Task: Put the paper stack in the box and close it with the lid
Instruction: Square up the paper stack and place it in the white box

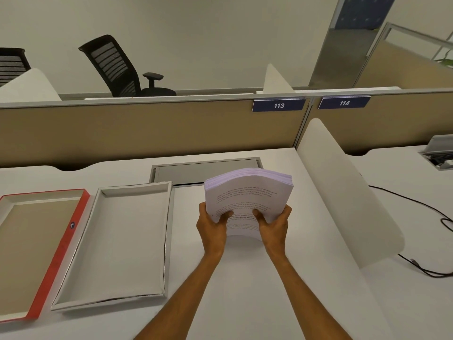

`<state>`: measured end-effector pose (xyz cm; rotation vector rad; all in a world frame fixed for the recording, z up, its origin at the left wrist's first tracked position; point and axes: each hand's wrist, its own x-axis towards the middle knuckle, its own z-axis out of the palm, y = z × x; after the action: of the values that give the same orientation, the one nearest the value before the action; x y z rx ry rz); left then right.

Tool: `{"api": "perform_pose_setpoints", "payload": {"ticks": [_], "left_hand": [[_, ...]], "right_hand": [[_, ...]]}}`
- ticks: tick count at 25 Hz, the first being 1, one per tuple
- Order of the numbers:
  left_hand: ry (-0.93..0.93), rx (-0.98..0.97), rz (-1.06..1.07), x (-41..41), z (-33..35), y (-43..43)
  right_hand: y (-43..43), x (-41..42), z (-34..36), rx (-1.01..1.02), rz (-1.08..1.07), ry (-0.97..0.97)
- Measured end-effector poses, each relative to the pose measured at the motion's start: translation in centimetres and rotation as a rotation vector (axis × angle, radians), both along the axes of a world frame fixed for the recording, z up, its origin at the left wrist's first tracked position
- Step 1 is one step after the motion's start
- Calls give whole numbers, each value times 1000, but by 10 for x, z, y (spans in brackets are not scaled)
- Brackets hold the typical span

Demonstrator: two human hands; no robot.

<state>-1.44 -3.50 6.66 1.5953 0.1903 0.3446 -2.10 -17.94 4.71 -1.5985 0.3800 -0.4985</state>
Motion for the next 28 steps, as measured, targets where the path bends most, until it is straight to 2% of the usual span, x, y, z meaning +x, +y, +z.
{"api": "perform_pose_setpoints", "payload": {"ticks": [11, 21, 25, 28], "left_hand": [[50, 11, -96, 7, -7, 18], [94, 60, -91, 10, 0, 15], [152, 161, -129, 20, 16, 21], [211, 262, -143, 33, 34, 33]], "right_hand": [[-5, -4, 2, -30, 39, 37], [12, -1, 9, -20, -67, 48], [15, 8, 28, -47, -55, 136], [15, 21, 52, -230, -14, 302]]}}
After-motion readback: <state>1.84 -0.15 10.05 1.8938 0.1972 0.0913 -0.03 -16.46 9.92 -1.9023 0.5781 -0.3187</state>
